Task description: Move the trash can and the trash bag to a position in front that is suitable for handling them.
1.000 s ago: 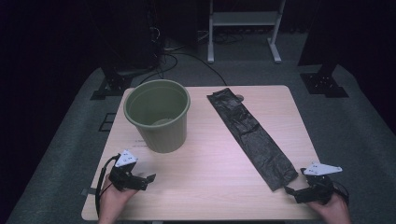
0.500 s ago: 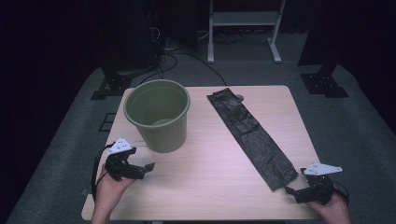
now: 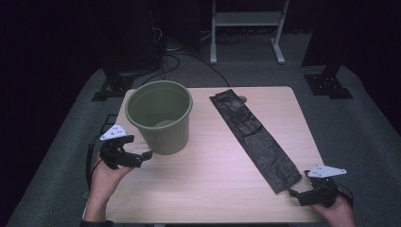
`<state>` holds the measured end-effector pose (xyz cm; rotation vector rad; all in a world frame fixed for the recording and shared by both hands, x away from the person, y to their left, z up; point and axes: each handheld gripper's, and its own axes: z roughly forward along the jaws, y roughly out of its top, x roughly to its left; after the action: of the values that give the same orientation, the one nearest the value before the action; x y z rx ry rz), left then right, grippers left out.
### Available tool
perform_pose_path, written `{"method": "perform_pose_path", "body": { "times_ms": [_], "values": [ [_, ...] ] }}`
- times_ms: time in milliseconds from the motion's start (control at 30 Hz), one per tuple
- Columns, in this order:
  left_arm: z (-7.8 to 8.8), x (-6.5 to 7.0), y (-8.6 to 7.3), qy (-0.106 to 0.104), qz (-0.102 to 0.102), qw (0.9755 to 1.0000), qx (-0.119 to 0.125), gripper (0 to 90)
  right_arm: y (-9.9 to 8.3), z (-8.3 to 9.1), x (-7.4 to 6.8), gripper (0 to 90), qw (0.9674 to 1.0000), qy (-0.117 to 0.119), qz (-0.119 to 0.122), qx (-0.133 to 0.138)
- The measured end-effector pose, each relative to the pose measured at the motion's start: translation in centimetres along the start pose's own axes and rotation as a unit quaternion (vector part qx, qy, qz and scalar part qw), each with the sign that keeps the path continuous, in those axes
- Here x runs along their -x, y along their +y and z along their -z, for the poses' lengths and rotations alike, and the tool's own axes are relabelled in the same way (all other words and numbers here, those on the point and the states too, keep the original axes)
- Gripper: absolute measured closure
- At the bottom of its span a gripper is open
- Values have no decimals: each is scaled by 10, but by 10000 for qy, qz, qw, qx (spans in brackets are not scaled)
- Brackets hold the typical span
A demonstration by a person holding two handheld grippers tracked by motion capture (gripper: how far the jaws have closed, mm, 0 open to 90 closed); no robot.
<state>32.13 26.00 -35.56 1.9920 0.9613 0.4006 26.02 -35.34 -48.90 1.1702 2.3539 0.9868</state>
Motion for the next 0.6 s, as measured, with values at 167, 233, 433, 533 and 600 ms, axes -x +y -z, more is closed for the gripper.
{"method": "perform_pose_path", "body": {
  "times_ms": [167, 233, 433, 533, 600],
  "values": [
    [8, -6, 15, 86, -25, 9999, 62, 0, 0, 0, 0, 0, 10000, -3, -3, 1],
    [11, -10, 21, 124, -25, 9999, 88, 0, 0, 0, 0, 0, 10000, -2, -5, 1],
    [16, -19, 35, 158, -2, 9998, 142, 0, 0, 0, 0, 0, 10000, -7, -8, 1],
    [17, -24, 42, 164, 2, 9997, 166, 0, 0, 0, 0, 0, 10000, -10, -7, 0],
    [19, -28, 46, 165, 43, 9996, 215, 0, 0, 0, 0, 0, 10000, -9, -7, 0]
  ]
}}
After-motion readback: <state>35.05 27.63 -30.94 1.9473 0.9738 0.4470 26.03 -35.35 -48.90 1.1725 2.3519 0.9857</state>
